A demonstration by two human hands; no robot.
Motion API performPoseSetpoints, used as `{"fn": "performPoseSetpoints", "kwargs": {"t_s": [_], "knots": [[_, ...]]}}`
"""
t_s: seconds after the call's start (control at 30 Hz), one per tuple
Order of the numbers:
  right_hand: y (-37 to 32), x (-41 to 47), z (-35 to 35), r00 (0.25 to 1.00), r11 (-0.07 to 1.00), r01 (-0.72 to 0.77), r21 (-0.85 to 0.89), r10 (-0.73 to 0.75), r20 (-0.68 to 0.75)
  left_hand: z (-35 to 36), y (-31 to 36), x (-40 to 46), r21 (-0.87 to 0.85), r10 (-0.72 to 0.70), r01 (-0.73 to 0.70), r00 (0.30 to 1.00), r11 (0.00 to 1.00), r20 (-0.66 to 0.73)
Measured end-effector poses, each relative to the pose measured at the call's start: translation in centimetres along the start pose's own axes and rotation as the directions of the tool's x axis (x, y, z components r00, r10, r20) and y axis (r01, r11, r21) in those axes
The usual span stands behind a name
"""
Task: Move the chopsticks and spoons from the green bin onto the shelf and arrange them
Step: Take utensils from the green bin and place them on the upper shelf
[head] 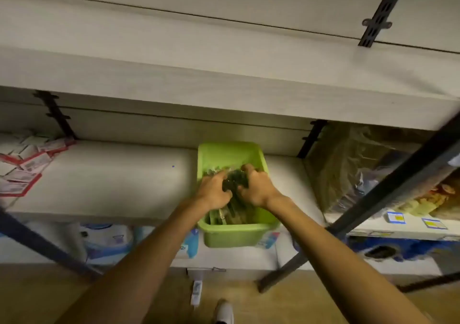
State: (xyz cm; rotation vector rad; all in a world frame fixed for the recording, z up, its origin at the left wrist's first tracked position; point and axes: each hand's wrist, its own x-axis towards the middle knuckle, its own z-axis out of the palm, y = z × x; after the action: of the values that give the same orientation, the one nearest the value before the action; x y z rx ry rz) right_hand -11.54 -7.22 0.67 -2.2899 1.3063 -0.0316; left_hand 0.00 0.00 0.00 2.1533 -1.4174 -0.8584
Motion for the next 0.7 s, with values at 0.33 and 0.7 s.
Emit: {"fn": "performPoseSetpoints", "kwargs": {"t_s": [0.33, 0.7], "knots": [[1.0, 6.0, 4.5, 0.943, 0.973, -0.224, -0.057, 0.232, 0.238, 5.5, -1.6, 5.8, 0.003, -0.467, 0.469, 0.880, 0.883, 0.080], [2.1, 8.4, 5.4, 0.960, 0.974, -0.225, 0.004, 0.221, 0.170, 5.5, -2.0, 8.0, -0.068, -0.456, 0.456, 0.890, 0.887, 0.016]]}}
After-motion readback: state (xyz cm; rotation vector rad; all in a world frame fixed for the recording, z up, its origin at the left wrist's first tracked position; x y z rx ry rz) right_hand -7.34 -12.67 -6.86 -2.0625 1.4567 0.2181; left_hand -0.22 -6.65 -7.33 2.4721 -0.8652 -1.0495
